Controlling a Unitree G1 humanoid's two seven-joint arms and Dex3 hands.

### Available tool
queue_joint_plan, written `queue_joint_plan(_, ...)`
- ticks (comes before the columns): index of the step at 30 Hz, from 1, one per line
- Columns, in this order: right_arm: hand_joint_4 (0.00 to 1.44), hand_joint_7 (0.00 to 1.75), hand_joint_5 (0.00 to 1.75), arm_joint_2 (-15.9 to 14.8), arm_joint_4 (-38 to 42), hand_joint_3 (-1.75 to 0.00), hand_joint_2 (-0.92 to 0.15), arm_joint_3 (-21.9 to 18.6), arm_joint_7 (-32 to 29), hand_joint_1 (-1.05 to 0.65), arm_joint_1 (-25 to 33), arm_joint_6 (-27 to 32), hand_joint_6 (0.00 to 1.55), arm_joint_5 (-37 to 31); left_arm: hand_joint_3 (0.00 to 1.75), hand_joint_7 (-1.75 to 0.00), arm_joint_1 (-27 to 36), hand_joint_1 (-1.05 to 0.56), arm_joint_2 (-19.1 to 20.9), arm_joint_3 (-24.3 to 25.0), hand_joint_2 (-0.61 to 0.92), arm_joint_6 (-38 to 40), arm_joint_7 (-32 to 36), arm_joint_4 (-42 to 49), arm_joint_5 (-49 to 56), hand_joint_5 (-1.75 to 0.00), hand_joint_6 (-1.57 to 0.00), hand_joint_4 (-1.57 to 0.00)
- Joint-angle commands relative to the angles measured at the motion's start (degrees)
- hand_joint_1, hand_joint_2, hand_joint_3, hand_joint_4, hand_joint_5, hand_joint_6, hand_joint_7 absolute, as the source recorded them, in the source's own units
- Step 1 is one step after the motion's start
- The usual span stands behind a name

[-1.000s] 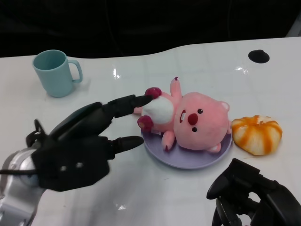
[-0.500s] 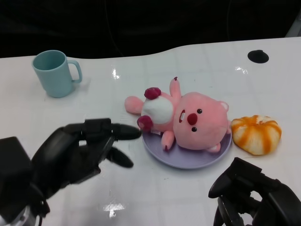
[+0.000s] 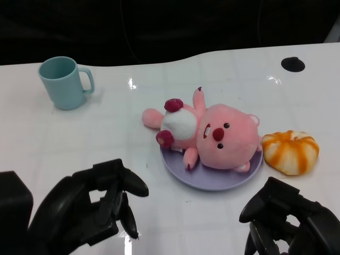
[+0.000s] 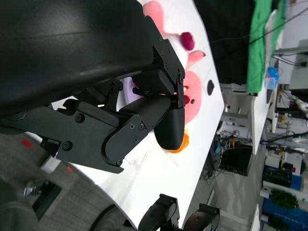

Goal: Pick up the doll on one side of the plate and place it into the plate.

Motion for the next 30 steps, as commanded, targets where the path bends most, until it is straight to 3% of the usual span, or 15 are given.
queue_joint_plan(1,0.62,1.5,1.74,-0.8,-0.05,-1.08,-0.63,-0.86,0.36,-0.26,0.64,-1.07,0.52,0.34,1.25,-1.48,1.78,-0.09,0.02,-0.32,0.55,0.71,0.21,-0.32,-0.42,-1.75,-0.76,-0.83)
queue_joint_plan(5,0.62,1.49,1.74,-0.84,-0.13,-1.08,-0.63,-1.23,0.57,-0.25,0.81,-1.27,0.52,0.54,1.38,-1.69,2.25,-0.1,0.26,-0.56,0.49,-0.48,-2.1,1.73,-0.91,-1.75,-0.7,-0.84)
queue_joint_plan(8,0.62,1.49,1.74,-0.88,-0.06,-1.08,-0.63,-1.39,0.71,-0.25,0.83,-1.61,0.53,0.47,1.42,-1.74,1.75,-0.11,0.39,-0.36,0.46,-0.69,-2.94,3.02,-1.03,-1.75,-0.68,-0.85)
queue_joint_plan(30,0.62,1.5,1.74,-0.5,1.01,-1.1,-0.62,-1.68,1.22,-0.25,0.24,-1.79,0.52,0.13,1.45,-1.64,-1.29,-0.1,1.31,-0.01,0.4,1.72,-3.77,6.8,-2.11,-1.75,-0.78,-0.88)
